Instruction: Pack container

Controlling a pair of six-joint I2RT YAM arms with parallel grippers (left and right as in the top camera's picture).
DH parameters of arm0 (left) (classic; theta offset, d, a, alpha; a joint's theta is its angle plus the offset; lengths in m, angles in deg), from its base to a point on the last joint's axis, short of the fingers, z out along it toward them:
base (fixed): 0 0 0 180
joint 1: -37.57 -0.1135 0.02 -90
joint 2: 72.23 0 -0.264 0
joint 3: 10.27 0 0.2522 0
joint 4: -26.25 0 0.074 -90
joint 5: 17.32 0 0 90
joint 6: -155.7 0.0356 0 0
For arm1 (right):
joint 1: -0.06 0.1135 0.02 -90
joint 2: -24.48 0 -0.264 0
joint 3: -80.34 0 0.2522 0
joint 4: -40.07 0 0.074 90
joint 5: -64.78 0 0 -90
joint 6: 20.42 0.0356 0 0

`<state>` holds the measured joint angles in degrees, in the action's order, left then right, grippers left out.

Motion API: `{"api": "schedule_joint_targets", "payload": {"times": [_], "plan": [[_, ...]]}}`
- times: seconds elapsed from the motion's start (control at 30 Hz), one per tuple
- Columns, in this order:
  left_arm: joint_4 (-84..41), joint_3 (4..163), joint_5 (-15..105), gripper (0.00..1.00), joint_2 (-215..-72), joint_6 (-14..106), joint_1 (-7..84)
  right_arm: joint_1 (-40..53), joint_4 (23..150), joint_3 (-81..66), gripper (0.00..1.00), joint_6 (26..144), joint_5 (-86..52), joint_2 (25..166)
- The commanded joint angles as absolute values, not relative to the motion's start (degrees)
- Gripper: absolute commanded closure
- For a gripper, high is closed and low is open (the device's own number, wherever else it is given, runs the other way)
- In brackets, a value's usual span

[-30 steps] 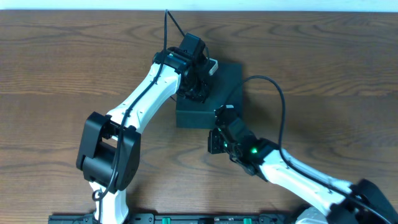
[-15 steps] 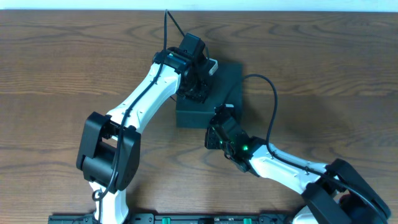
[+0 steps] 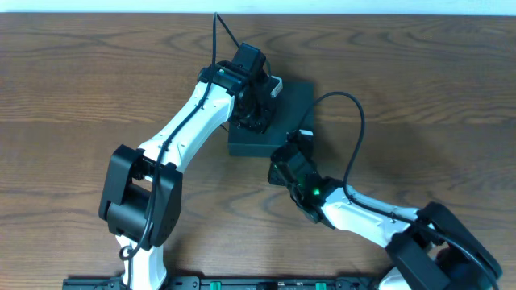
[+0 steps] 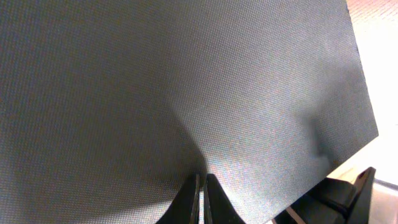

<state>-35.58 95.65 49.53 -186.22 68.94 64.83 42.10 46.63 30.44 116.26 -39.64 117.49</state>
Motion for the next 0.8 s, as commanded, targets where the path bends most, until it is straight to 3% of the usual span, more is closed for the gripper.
{"api": "schedule_joint_targets", "payload": {"times": [0.0, 0.37, 0.57, 0.77], "plan": [[-36.33, 94.07, 50.14, 0.94, -186.99, 69.53, 64.86, 42.34, 45.21, 30.59, 0.98, 117.98, -44.18, 118.76], [-36.35, 94.05, 50.16, 0.94, -186.99, 69.55, 64.86, 41.55, 43.83, 30.5, 0.98, 120.52, -43.75, 120.55], [-36.59, 94.07, 50.18, 0.94, -186.99, 69.55, 64.86, 41.49, 46.22, 30.5, 0.98, 119.34, -38.92, 112.99], [-36.5, 94.07, 50.18, 0.94, -186.99, 69.57, 64.75, 40.0, 48.77, 30.5, 0.98, 109.33, -38.96, 102.06]]}}
